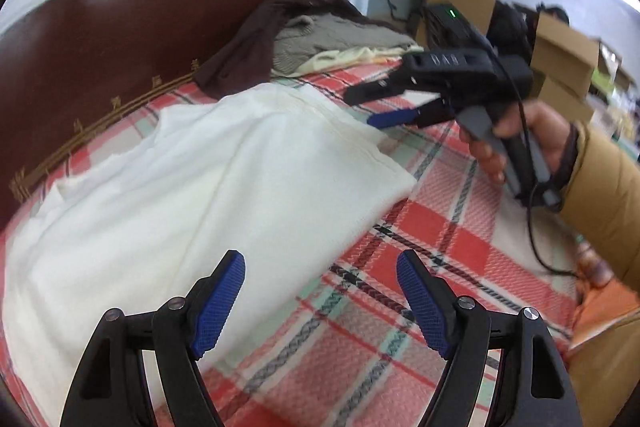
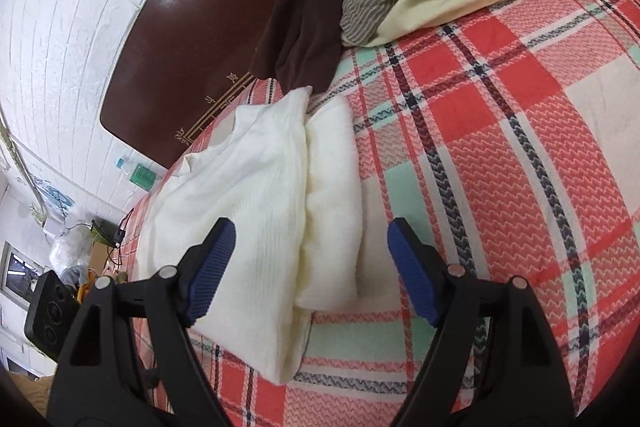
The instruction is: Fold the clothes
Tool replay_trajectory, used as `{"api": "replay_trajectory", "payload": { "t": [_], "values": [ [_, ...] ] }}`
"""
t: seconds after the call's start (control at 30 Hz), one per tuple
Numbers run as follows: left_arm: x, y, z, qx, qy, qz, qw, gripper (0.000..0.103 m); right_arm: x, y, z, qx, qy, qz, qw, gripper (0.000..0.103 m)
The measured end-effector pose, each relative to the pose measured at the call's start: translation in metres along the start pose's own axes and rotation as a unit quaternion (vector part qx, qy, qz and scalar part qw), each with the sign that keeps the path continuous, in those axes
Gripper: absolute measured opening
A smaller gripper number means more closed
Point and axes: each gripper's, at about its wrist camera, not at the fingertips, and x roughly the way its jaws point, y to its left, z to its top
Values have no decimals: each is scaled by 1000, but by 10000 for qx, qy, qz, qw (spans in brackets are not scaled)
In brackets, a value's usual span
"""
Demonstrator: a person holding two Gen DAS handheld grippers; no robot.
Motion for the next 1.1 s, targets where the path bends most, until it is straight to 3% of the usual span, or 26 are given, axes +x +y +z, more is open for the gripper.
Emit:
{"api": "replay_trajectory", "payload": {
  "t": [0.3, 0.47, 0.77, 0.83, 0.9, 1.0, 1.07, 1.1],
  "values": [
    [53, -35, 18, 782, 425, 705, 9935, 80, 24, -1, 18, -132, 139, 393, 9990, 80],
    [66, -29, 27, 758, 416, 673, 9940, 85, 34, -1, 26, -199, 126, 629, 9977, 80],
    [65, -29, 27, 637, 304, 811, 9942, 83, 58, 13, 37, -548, 345, 671, 9956, 79],
    [62, -28, 26, 552, 283, 833, 9946, 79, 61, 12, 38, -536, 446, 647, 9955, 69],
    [60, -28, 24, 470, 269, 878, 9947, 76, 69, 5, 37, -324, 694, 717, 9945, 22],
    [55, -23, 23, 276, 217, 917, 9952, 70, 72, 1, 35, -177, 763, 817, 9936, 19],
    [53, -19, 22, 144, 175, 910, 9956, 62, 69, 2, 36, -114, 769, 844, 9934, 19],
    [51, -15, 22, 44, 137, 894, 9959, 52, 68, 3, 37, -44, 751, 904, 9931, 19]
  ]
}}
